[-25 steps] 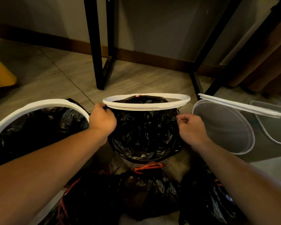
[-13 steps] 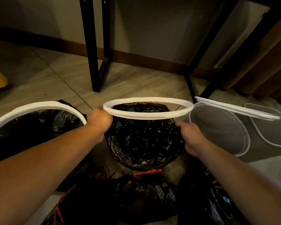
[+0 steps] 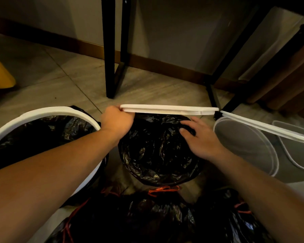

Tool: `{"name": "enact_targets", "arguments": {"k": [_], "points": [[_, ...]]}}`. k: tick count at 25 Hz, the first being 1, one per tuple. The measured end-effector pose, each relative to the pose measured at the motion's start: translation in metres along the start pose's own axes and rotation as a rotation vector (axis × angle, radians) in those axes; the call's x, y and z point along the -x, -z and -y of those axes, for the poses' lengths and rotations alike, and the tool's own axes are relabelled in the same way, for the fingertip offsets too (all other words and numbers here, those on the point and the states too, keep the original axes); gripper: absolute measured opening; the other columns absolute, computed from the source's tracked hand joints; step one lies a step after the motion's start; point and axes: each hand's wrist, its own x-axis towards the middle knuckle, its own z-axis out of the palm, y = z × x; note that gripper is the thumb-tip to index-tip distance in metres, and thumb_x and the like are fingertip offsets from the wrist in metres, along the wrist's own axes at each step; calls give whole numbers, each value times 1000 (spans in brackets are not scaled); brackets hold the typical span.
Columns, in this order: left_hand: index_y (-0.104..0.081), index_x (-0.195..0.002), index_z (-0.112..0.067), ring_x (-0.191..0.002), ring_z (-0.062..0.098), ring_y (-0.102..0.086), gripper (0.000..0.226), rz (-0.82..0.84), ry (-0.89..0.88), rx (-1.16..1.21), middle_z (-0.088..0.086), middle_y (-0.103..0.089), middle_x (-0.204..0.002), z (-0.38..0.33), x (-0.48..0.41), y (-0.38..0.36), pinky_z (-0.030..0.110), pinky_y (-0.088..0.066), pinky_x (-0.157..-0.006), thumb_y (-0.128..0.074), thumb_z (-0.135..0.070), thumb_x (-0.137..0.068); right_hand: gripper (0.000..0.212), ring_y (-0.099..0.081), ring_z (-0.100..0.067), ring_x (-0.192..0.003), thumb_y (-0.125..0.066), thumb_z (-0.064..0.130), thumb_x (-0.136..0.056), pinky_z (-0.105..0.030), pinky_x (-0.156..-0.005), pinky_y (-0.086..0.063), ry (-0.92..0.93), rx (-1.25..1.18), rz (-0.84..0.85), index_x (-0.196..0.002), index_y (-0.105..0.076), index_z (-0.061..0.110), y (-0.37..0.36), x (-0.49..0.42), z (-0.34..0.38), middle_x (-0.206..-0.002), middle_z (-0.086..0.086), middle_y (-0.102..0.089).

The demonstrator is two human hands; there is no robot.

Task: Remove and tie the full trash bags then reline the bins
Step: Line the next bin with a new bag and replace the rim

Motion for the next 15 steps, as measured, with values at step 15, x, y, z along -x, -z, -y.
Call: {"name": "enact_targets", "arguments": {"k": [15], "points": [[-79,-106,-45,-77,10,-71,18,314,-242,-381,-20,-74,-86,8,-36,-3,21,-54,-63,-63,-36,-100,21,-68,-12,-108,-64,25,-101,-19,-91,-45,26,-69,-118,-112,-81,19,-7,-70,13,-112,4,-79]]}}
